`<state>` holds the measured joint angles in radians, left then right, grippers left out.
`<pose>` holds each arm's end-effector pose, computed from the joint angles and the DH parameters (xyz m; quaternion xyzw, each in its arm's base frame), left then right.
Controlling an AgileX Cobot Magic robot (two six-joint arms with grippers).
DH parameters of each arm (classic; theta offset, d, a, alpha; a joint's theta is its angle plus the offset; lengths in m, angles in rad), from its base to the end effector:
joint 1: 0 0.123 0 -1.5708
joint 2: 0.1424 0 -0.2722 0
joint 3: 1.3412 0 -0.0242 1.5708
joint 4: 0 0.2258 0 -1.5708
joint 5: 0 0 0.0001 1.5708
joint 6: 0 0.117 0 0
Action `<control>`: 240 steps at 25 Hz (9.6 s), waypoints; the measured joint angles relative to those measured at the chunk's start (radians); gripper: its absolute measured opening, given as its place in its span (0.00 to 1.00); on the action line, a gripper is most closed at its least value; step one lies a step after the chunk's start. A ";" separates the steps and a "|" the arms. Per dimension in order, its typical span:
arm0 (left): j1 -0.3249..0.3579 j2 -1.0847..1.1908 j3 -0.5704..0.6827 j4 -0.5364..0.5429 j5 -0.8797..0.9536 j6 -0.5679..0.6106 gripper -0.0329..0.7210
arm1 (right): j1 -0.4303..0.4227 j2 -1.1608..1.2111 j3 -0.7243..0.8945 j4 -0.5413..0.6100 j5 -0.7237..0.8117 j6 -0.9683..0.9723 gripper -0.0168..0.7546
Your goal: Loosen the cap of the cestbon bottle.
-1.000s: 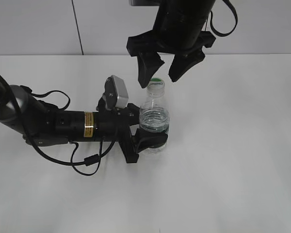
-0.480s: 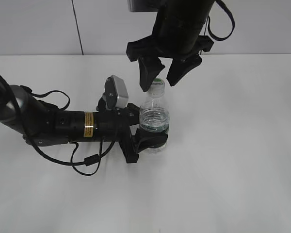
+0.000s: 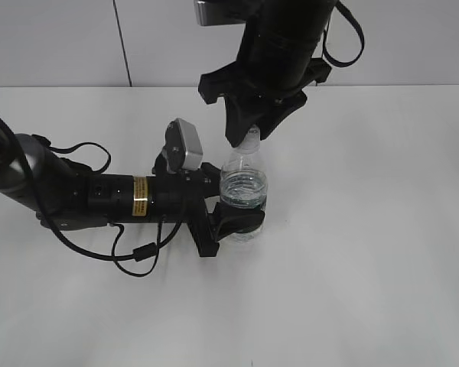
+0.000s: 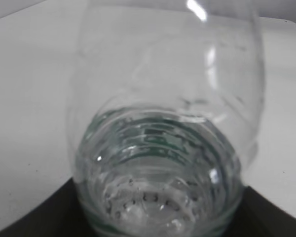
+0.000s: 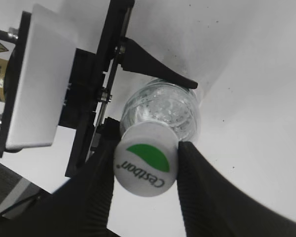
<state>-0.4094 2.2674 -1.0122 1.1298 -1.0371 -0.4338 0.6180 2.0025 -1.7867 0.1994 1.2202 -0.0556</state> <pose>0.3089 -0.2333 0.0687 0.5008 0.6412 -0.3802 0.4398 0.3141 0.2500 0.2346 -0.3045 0.9412 0.1235 0.0791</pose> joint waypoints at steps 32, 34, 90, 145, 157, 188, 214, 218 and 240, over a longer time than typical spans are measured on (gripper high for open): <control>0.000 -0.003 0.000 0.006 0.007 0.000 0.59 | 0.000 0.000 -0.002 0.029 -0.001 -1.180 0.63; 0.000 -0.003 0.000 0.006 0.007 0.000 0.59 | 0.000 0.000 -0.002 0.030 -0.001 -1.180 0.66; 0.000 -0.003 -0.002 0.009 0.008 -0.002 0.59 | 0.000 -0.019 -0.001 -0.001 0.000 0.194 0.53; 0.000 -0.004 -0.002 0.008 0.010 -0.002 0.59 | 0.000 -0.015 -0.079 -0.003 0.002 -1.336 0.41; 0.000 -0.005 -0.002 0.010 0.014 -0.002 0.59 | 0.000 -0.080 -0.095 -0.094 0.002 -1.033 0.41; 0.000 -0.006 -0.002 0.006 0.017 -0.002 0.59 | -0.420 -0.082 0.315 -0.055 -0.068 -0.173 0.41; -0.001 -0.005 0.002 -0.023 0.001 -0.002 0.59 | -0.420 -0.083 0.760 0.004 -0.733 -0.127 0.83; -0.001 -0.005 0.002 -0.021 0.001 -0.002 0.63 | -0.420 -0.083 0.761 0.004 -0.733 -0.127 0.83; 0.182 -0.162 0.080 0.264 0.164 -0.160 0.83 | -0.420 -0.140 0.761 0.001 -0.706 -0.126 0.79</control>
<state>-0.2270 2.1056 -0.9321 1.3939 -0.8730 -0.5933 0.1981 1.8624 -1.0259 0.2005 0.5142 -0.1815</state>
